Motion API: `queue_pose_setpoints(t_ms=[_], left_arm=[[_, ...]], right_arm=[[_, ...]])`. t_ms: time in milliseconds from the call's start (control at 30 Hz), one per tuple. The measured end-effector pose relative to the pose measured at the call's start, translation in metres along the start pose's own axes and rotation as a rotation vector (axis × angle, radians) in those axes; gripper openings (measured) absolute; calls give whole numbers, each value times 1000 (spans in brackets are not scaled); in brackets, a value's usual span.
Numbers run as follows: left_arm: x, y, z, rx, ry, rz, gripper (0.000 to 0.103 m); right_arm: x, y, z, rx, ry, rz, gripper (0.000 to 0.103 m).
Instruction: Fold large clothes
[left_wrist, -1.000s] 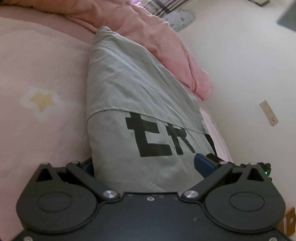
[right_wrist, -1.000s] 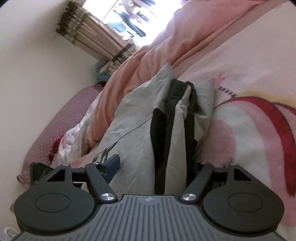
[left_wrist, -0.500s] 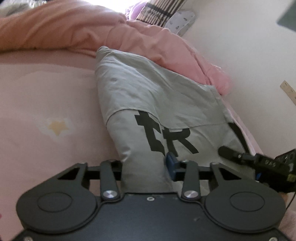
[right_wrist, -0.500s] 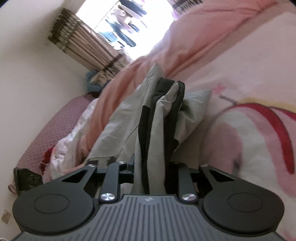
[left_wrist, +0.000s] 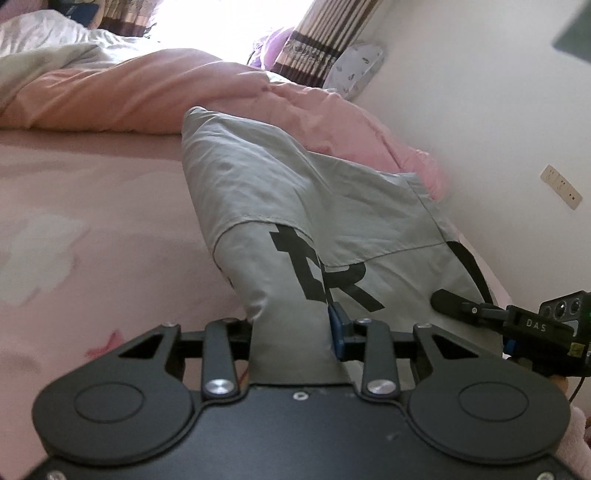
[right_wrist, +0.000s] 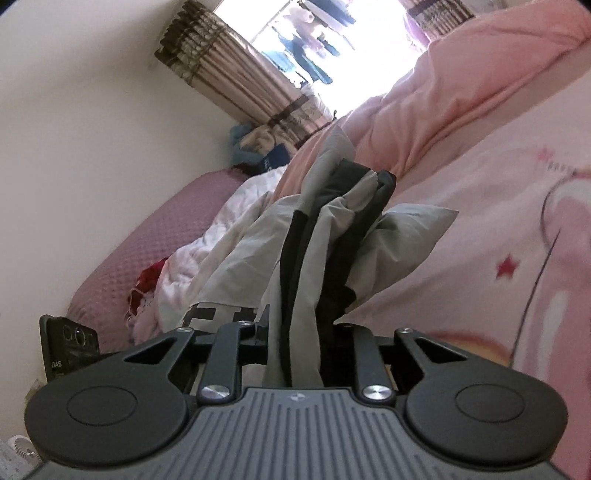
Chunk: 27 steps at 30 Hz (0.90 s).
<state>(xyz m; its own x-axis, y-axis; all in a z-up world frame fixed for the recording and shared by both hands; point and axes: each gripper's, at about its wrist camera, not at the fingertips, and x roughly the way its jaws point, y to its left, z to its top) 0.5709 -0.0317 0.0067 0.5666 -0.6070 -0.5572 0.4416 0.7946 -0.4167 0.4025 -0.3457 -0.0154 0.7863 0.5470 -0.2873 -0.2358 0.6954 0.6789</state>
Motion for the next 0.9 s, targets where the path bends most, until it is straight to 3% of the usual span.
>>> queue_pose_setpoints(t_ms=[133, 200, 300, 367, 433, 500, 667, 800, 900], left_arm=[[11, 36, -29, -76, 38, -9, 34], [24, 54, -46, -114, 62, -14, 45], [24, 71, -62, -142, 6, -44, 59], [9, 72, -66, -161, -15, -28, 60], [-13, 69, -73, -152, -18, -22, 61], [-33, 64, -86, -153, -23, -32, 67], [-67, 50, -139, -175, 18, -54, 67], [-72, 41, -174, -195, 65, -69, 67], [-59, 38, -182, -224, 86, -71, 65]], right_arm=[[21, -18, -16, 46, 57, -58, 23], [29, -31, -26, 38, 74, -119, 27], [23, -50, -29, 84, 64, -117, 38], [7, -50, -27, 114, 31, -148, 53], [-20, -42, -29, 103, -25, -184, 57], [-48, -30, -38, 74, -62, -229, 57], [-93, -3, -77, 60, -50, -264, 57], [-98, 15, -108, 18, -26, -314, 55], [-84, 17, -117, 11, 3, -317, 49]])
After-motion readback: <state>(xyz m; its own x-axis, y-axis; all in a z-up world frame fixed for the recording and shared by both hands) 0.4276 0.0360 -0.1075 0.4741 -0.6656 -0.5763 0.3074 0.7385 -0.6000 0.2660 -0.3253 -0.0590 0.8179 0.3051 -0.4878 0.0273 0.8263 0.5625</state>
